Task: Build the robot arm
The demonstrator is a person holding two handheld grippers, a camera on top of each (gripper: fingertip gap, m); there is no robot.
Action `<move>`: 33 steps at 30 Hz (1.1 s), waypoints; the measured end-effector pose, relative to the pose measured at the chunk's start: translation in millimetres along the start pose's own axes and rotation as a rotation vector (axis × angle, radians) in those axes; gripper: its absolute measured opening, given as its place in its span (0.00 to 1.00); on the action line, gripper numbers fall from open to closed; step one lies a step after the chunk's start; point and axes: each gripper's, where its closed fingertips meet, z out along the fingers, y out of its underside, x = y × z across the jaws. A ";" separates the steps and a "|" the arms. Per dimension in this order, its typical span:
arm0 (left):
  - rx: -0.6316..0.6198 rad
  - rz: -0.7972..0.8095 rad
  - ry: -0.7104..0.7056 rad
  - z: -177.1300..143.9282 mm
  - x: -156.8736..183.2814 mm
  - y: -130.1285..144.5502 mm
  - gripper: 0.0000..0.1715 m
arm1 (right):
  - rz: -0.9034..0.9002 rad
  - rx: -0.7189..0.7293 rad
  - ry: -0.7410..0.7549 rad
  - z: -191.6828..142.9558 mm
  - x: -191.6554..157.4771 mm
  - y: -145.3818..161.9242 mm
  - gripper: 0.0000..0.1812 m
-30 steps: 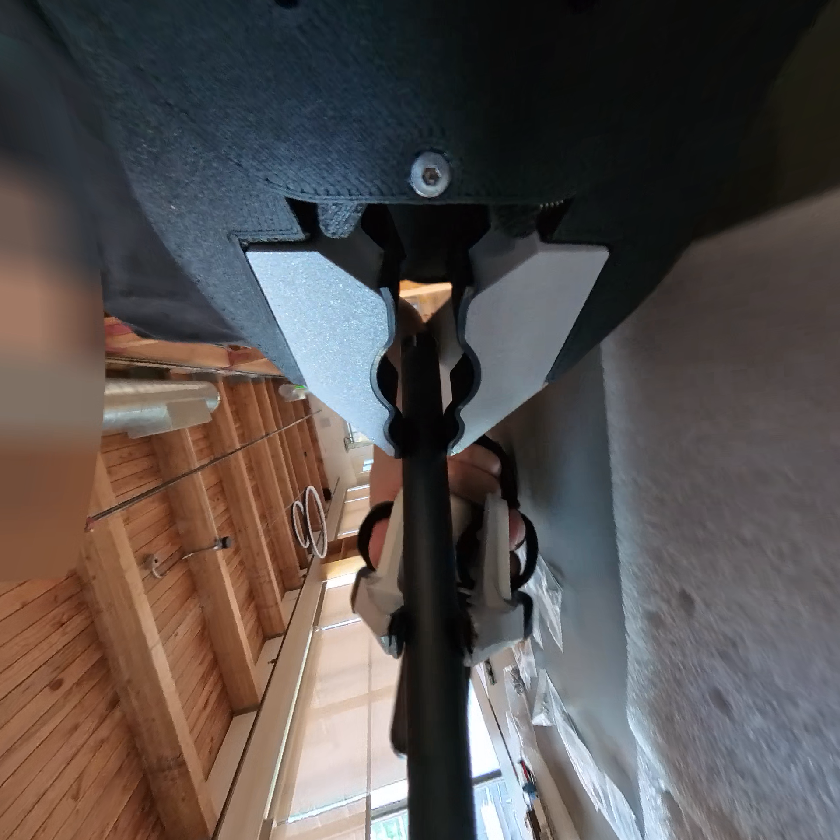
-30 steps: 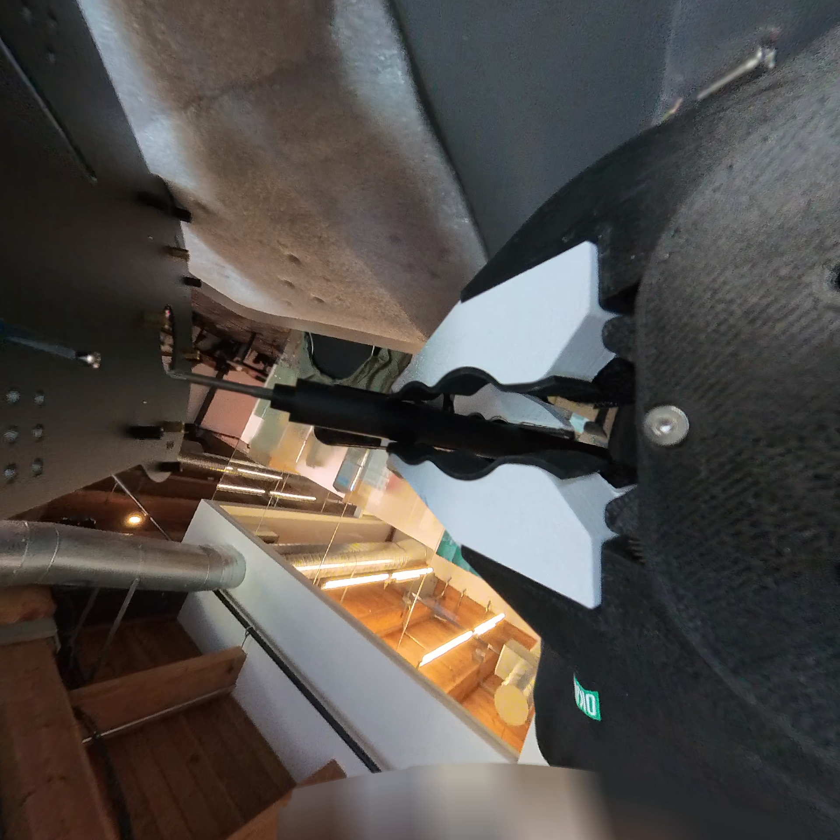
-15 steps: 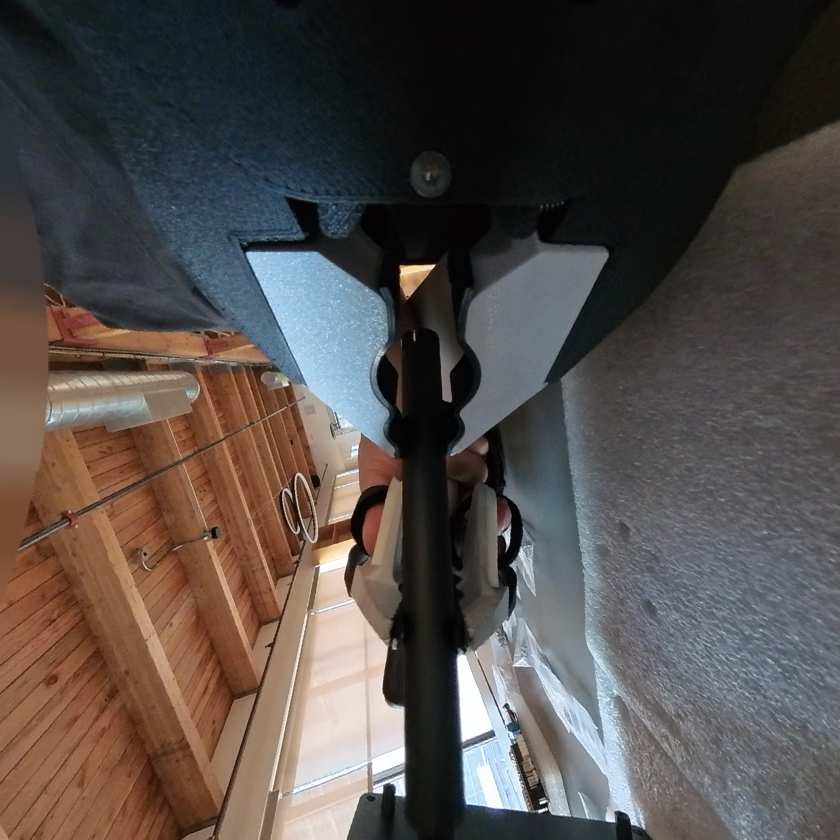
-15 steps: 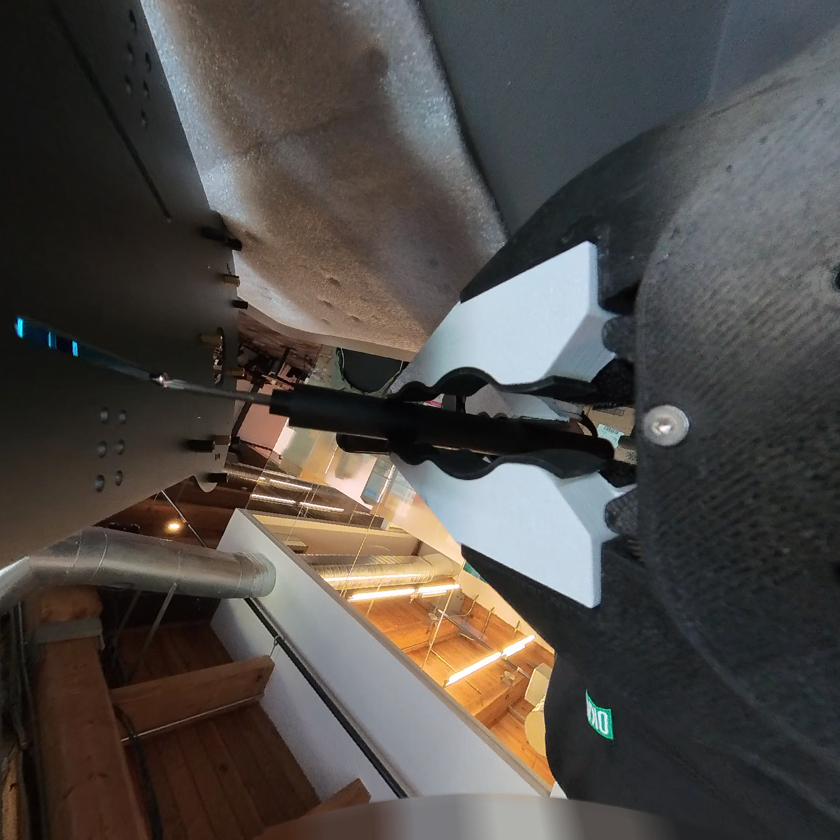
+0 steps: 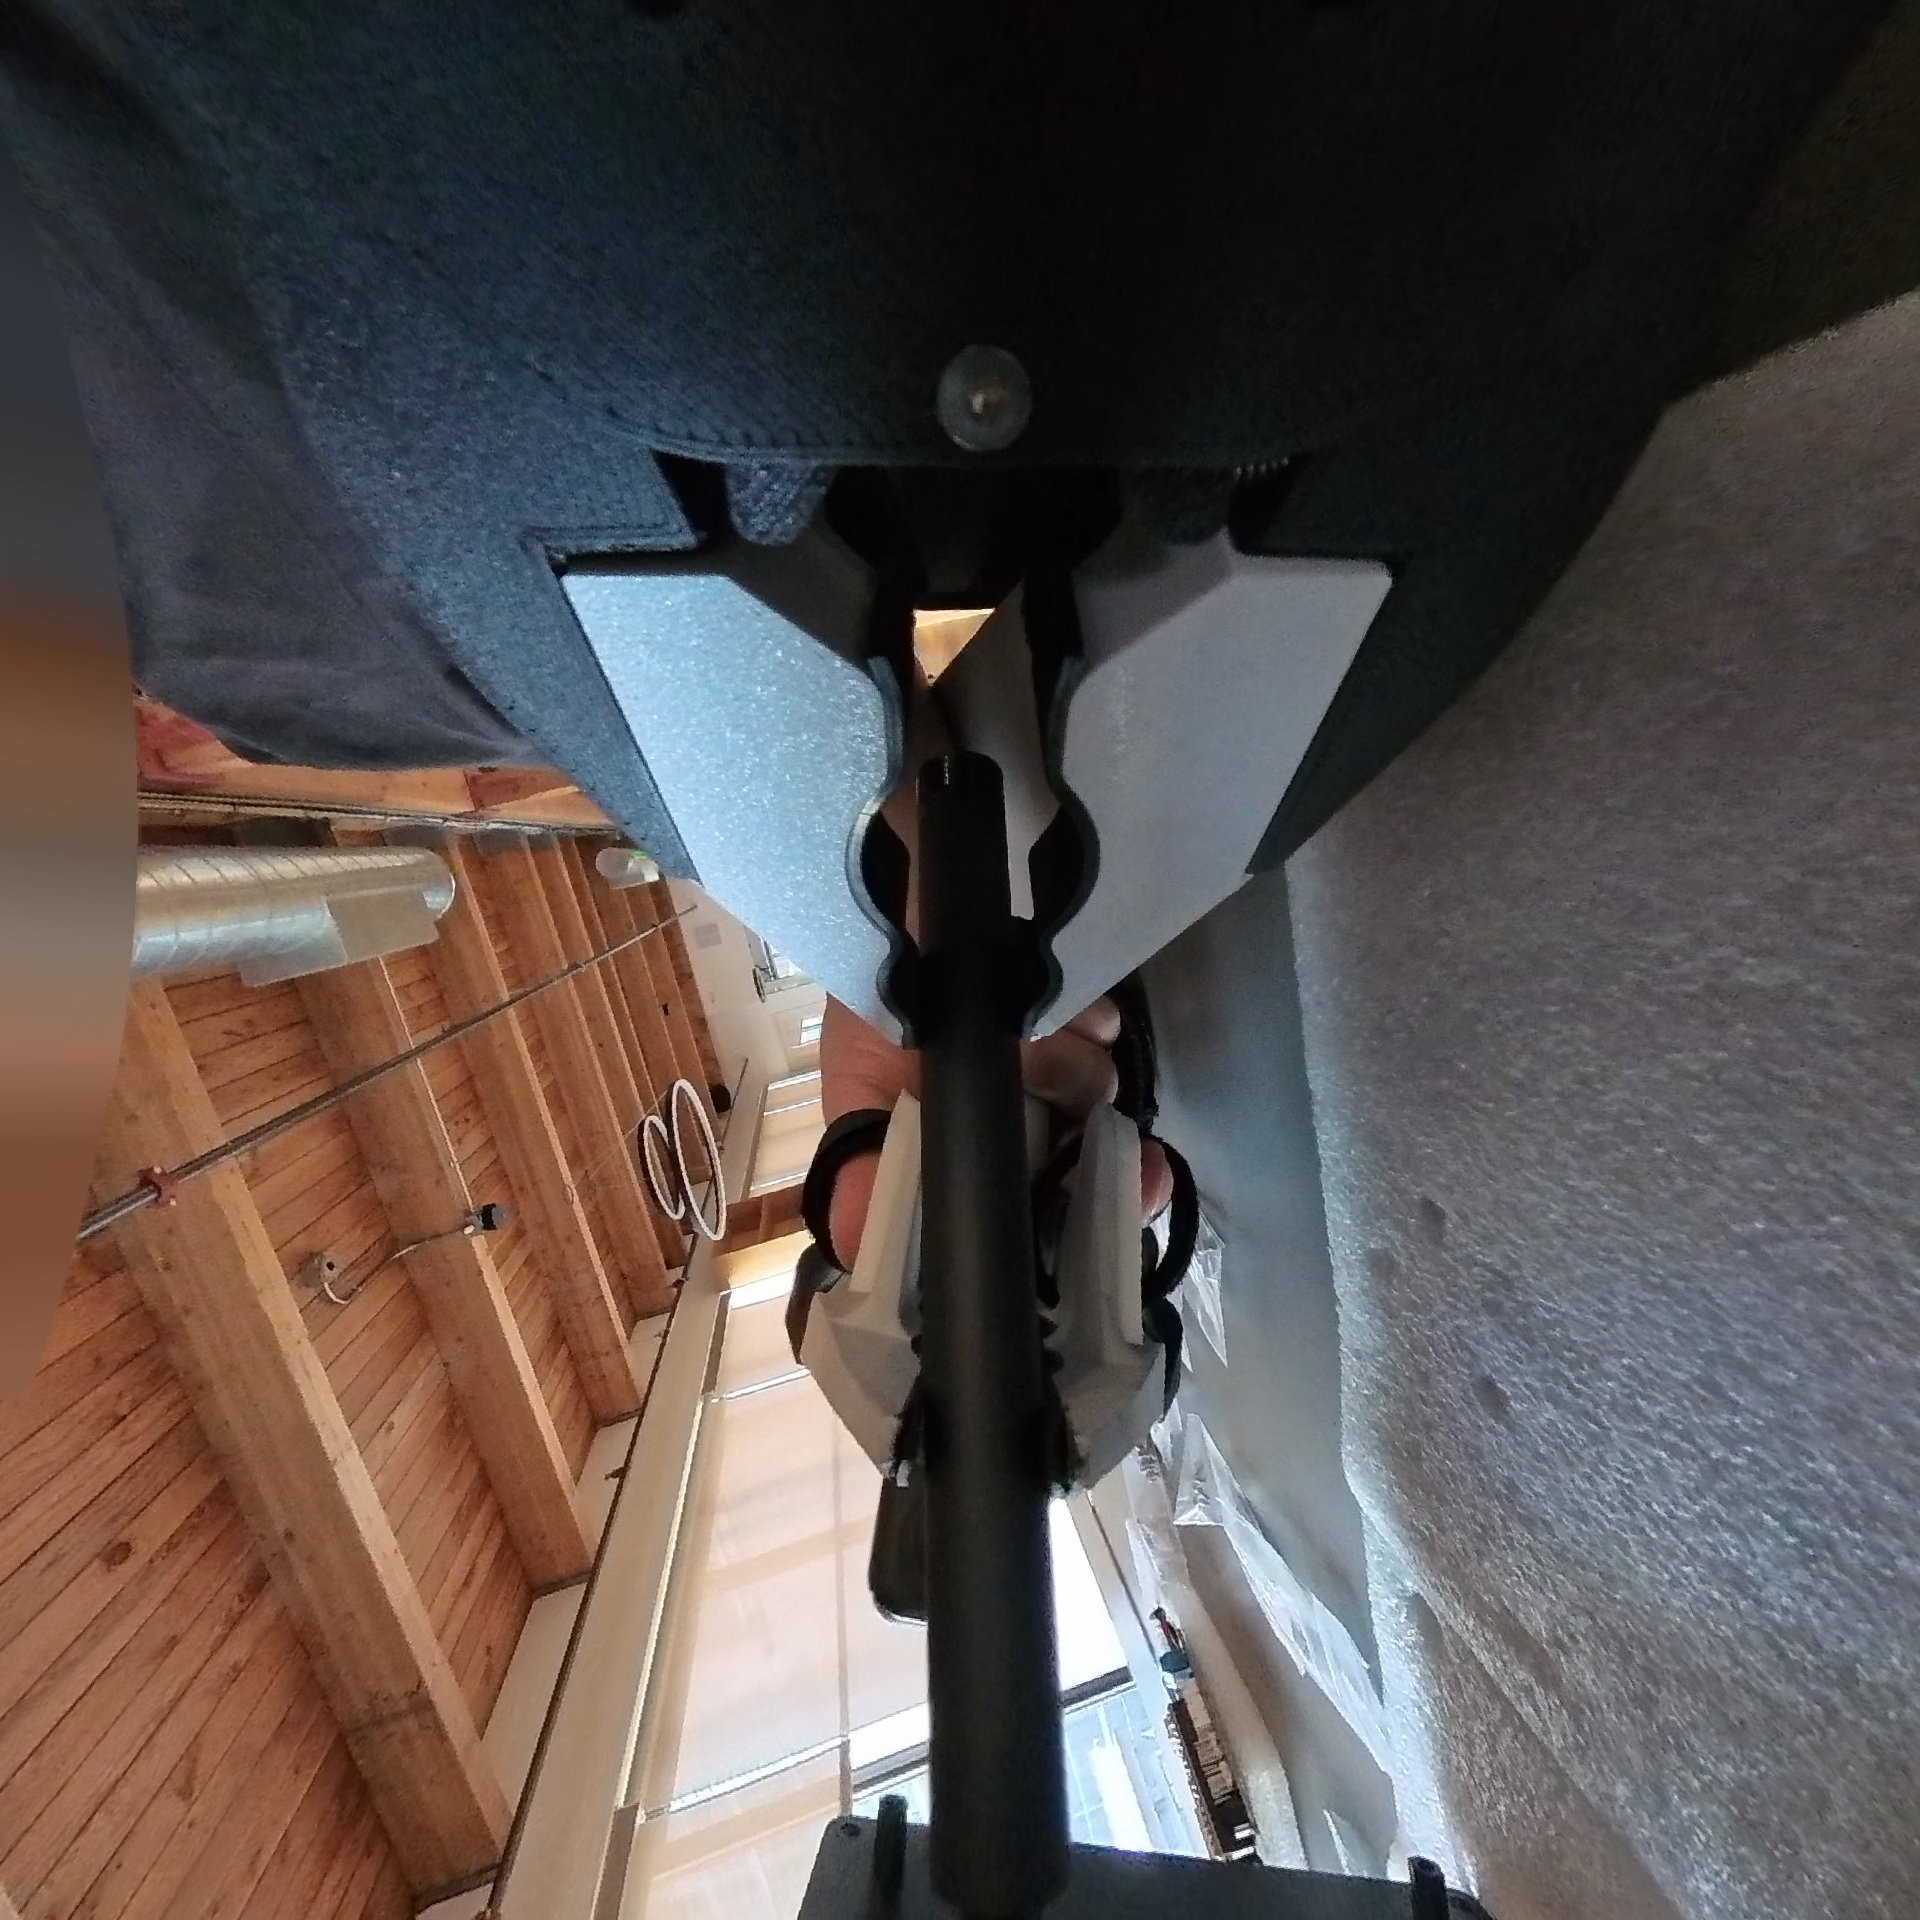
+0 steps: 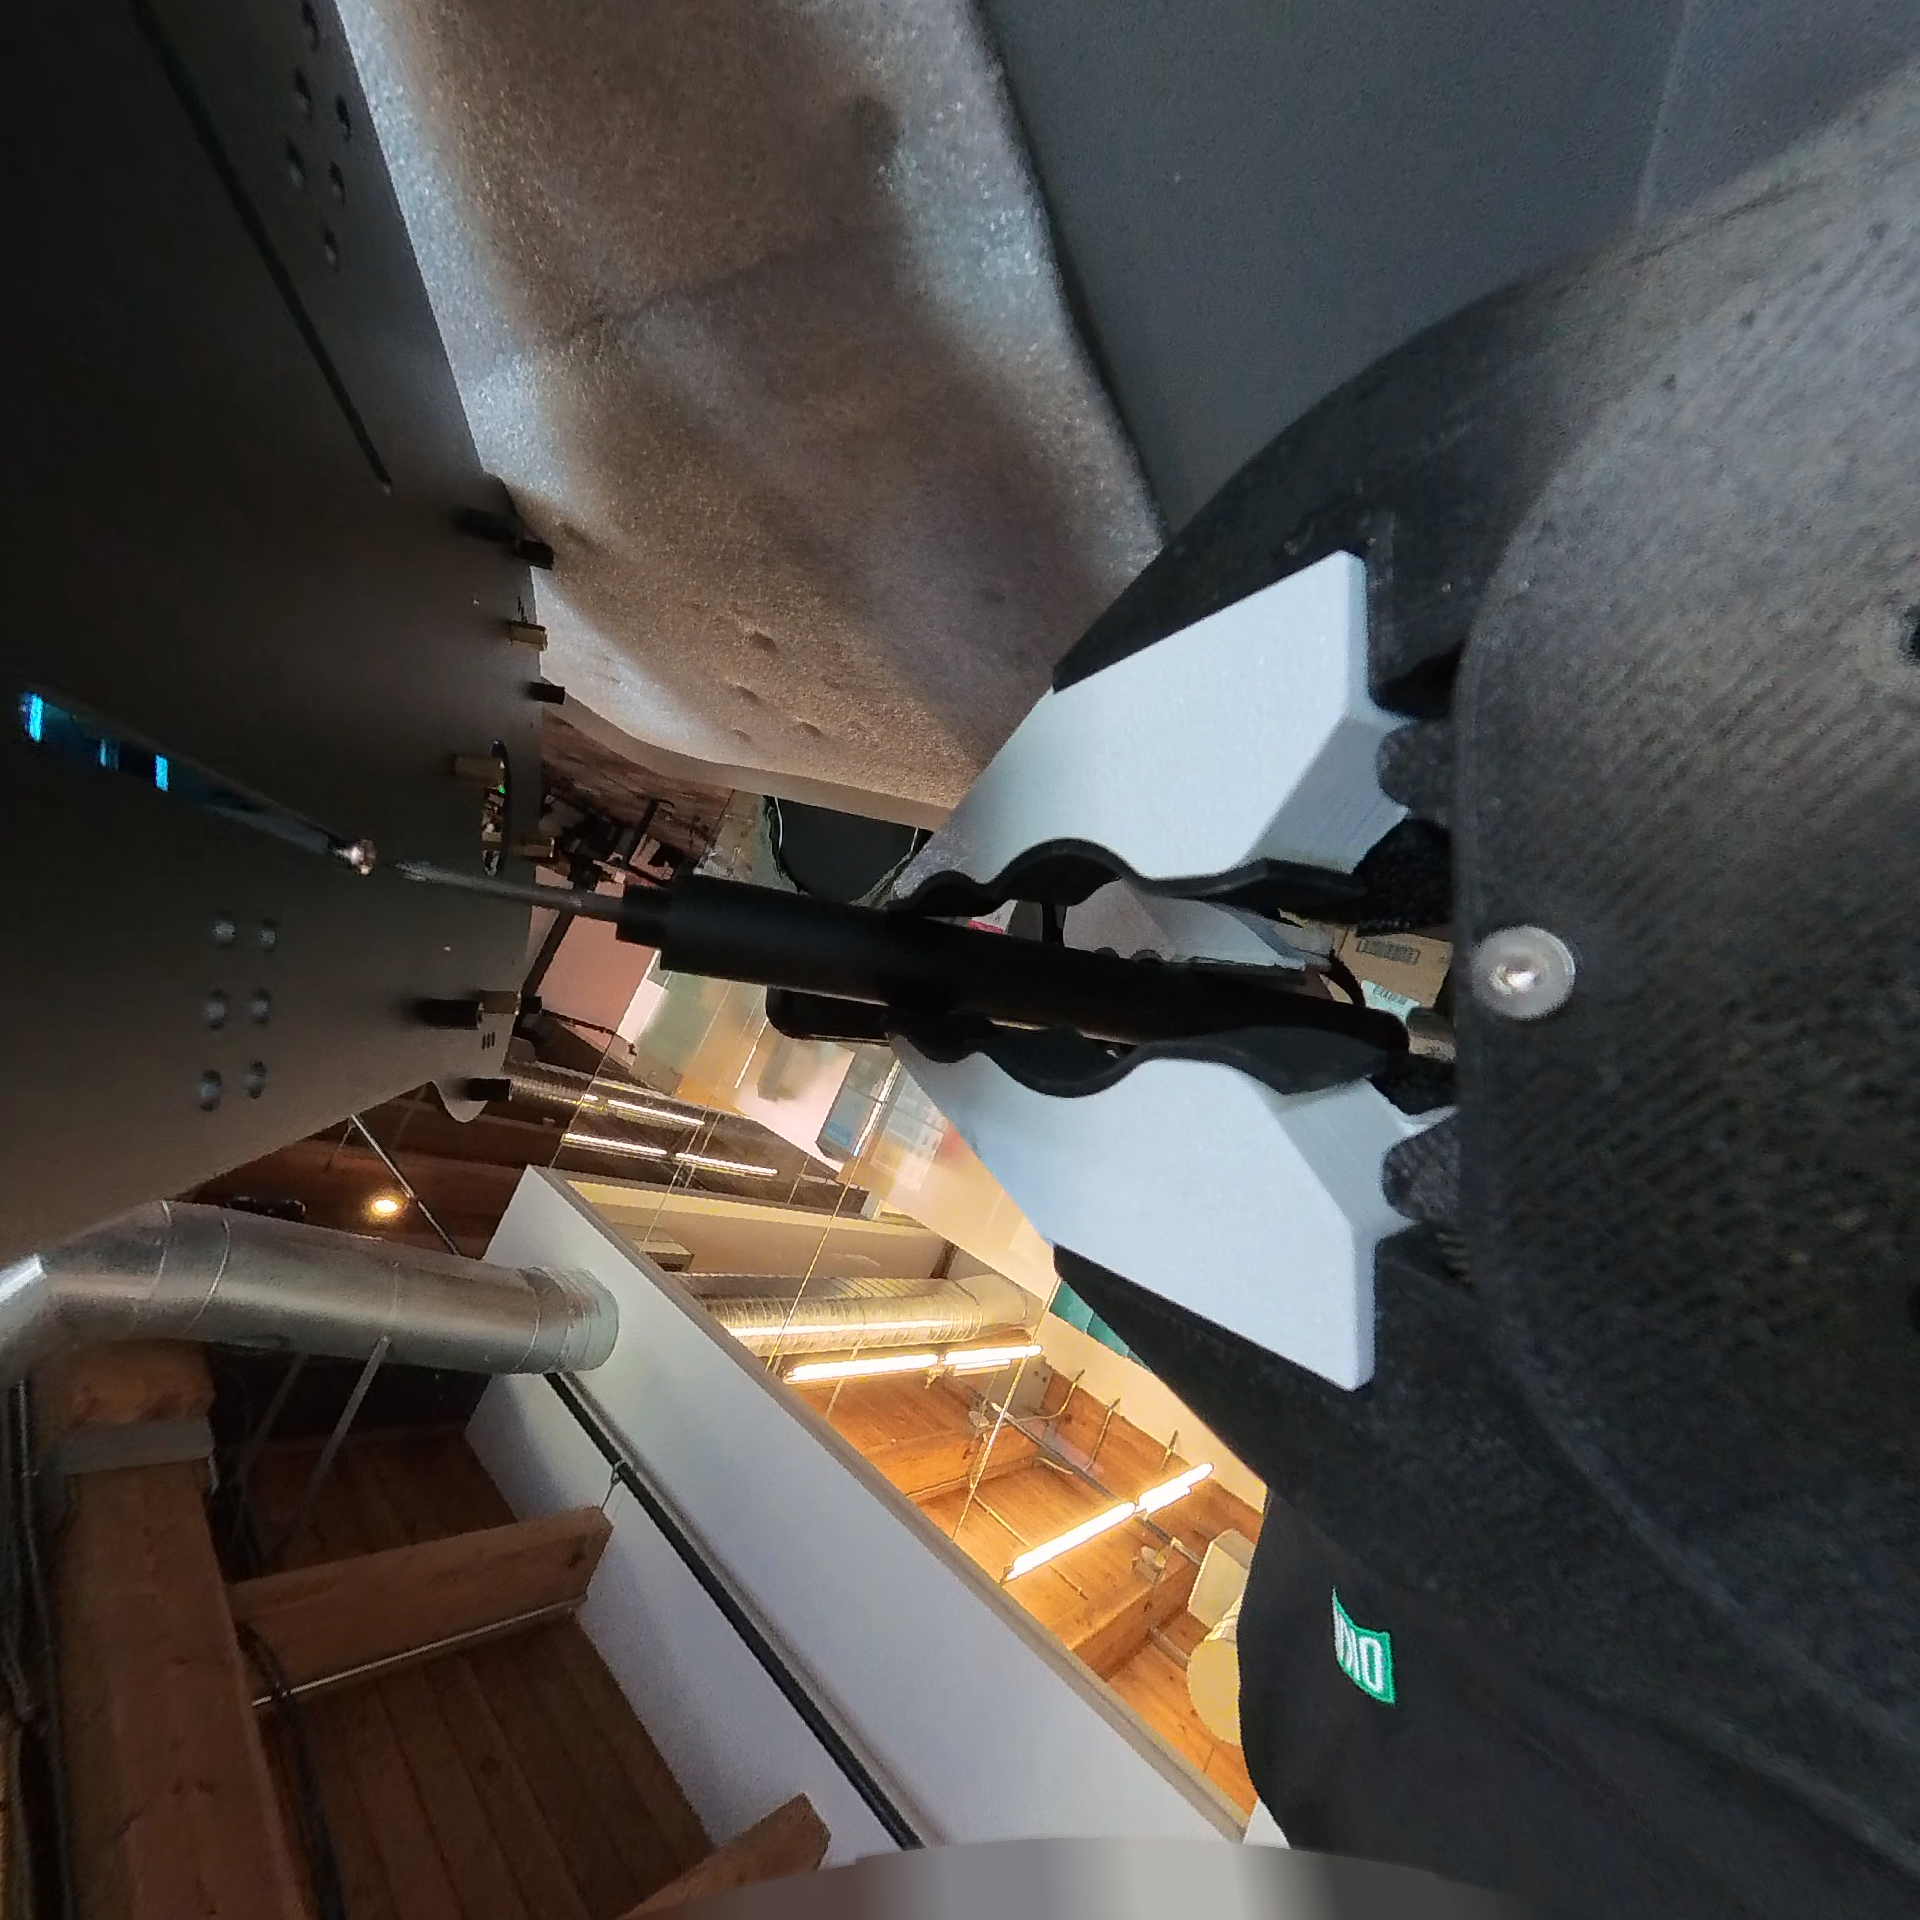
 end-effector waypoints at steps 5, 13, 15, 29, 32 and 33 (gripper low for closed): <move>0.004 -0.003 0.003 0.4 -0.1 -0.8 0.09 | 0.006 0.002 -0.001 0.0 0.4 -0.8 0.09; 0.000 0.001 -0.001 0.7 0.3 -1.2 0.09 | 0.012 0.005 -0.007 -0.6 0.4 -1.5 0.09; 0.000 -0.001 0.000 0.7 0.0 -0.9 0.09 | 0.021 0.002 -0.010 -0.6 0.7 -1.1 0.09; -0.004 0.000 0.003 1.6 1.7 -1.6 0.09 | 0.013 0.007 -0.008 -2.0 0.1 -1.4 0.09; -0.007 0.003 0.001 1.1 2.3 -3.0 0.09 | 0.023 0.004 -0.013 -1.8 0.6 -1.7 0.09; -0.006 0.002 0.002 1.3 2.8 -3.6 0.09 | 0.024 0.002 -0.013 -1.7 0.6 -1.8 0.09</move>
